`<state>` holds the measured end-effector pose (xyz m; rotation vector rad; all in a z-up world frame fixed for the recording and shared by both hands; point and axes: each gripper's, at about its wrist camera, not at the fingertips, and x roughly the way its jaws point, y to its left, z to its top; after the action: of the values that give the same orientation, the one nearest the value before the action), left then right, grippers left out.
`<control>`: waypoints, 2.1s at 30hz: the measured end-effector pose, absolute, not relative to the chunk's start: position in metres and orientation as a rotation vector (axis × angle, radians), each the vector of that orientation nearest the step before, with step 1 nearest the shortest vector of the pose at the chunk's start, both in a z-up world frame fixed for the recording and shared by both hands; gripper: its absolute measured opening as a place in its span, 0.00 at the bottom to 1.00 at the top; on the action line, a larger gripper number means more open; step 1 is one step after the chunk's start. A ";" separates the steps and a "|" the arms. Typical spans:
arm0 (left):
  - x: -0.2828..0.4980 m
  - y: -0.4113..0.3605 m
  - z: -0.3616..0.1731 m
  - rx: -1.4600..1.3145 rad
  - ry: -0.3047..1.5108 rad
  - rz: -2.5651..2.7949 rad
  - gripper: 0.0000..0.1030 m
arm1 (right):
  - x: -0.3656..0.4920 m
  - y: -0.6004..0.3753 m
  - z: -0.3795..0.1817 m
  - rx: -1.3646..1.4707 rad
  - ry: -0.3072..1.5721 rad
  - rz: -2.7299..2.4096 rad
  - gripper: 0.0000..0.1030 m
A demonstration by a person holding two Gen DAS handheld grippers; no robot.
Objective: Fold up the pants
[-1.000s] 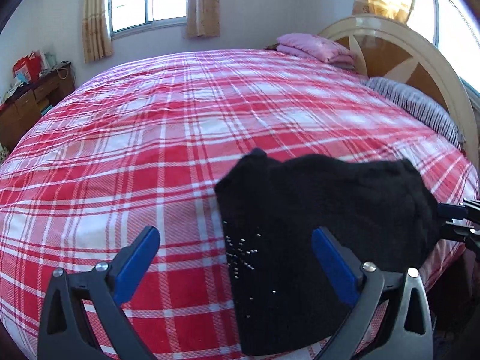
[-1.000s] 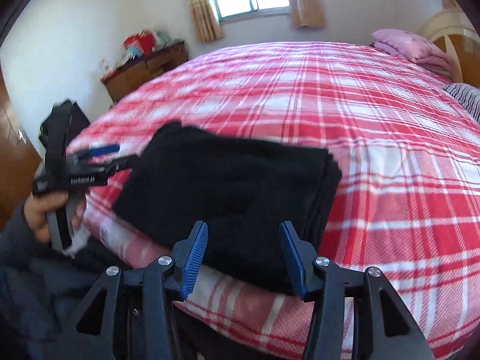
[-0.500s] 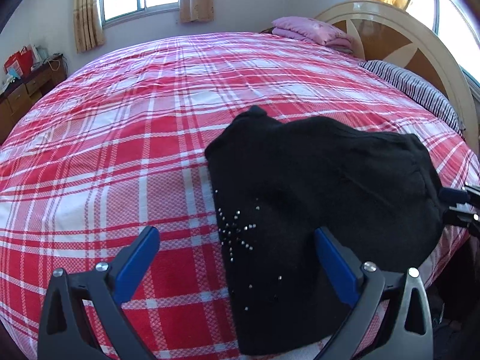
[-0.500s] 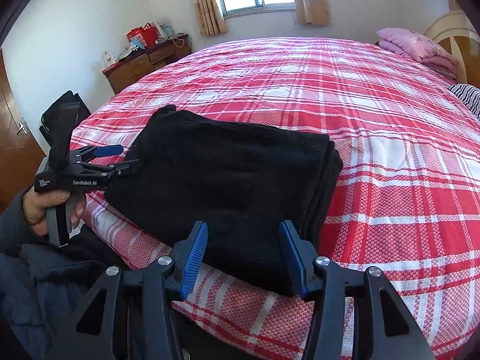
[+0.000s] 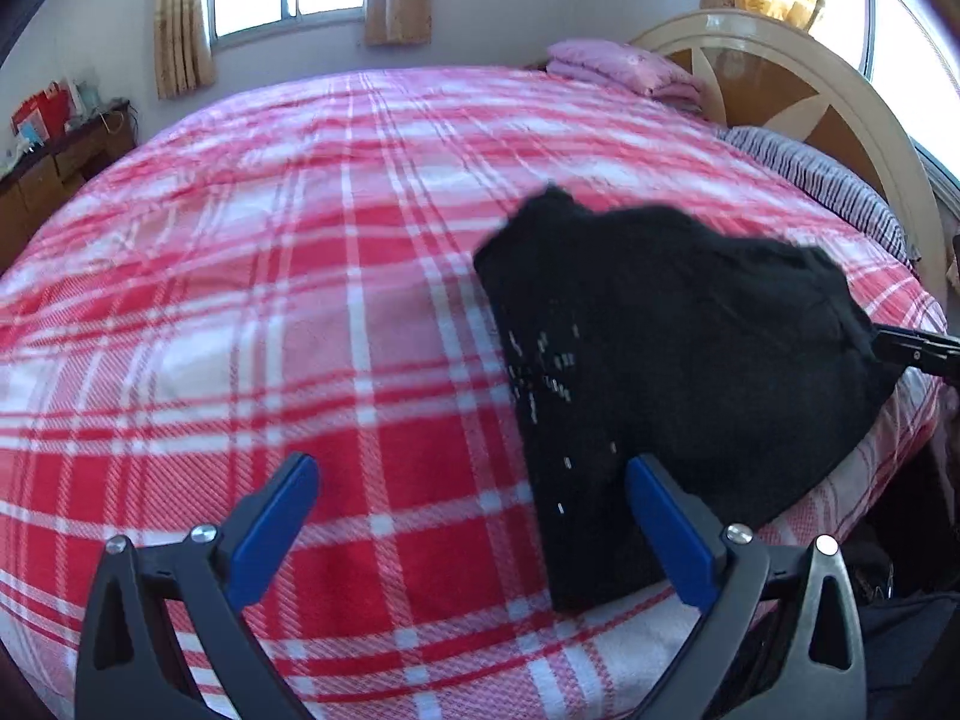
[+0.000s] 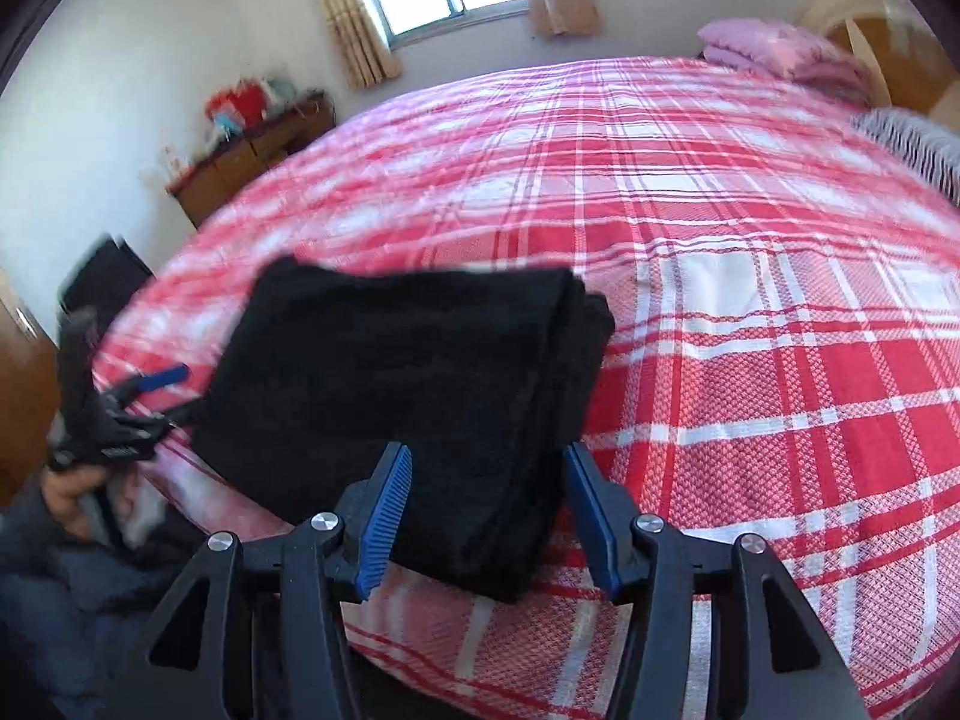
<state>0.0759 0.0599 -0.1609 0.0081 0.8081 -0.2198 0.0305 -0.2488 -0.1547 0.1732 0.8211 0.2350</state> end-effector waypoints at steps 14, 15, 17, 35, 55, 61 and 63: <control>0.120 0.041 -0.161 -0.068 0.780 -0.240 1.00 | 0.069 -0.278 -0.167 0.353 0.883 0.202 0.53; 0.120 0.039 -0.161 -0.069 0.780 -0.243 1.00 | 0.071 -0.276 -0.168 0.350 0.884 0.203 0.53; 0.123 0.037 -0.162 -0.079 0.784 -0.248 1.00 | 0.079 -0.272 -0.170 0.339 0.886 0.202 0.53; 0.130 0.025 -0.167 -0.140 0.804 -0.405 0.67 | 0.087 -0.272 -0.176 0.363 0.837 0.254 0.33; 0.121 0.029 -0.140 -0.085 0.791 -0.412 0.11 | 0.076 -0.220 -0.109 0.172 0.726 0.295 0.25; 0.118 0.051 -0.126 -0.099 0.759 -0.377 0.11 | 0.101 -0.192 -0.091 0.112 0.726 0.334 0.24; 0.119 0.063 -0.119 -0.111 0.742 -0.355 0.11 | 0.113 -0.180 -0.086 0.093 0.727 0.352 0.24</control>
<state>0.1187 0.0627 -0.1192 -0.1109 0.7420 -0.3548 0.1130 -0.1796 -0.0855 0.0932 0.7269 0.3523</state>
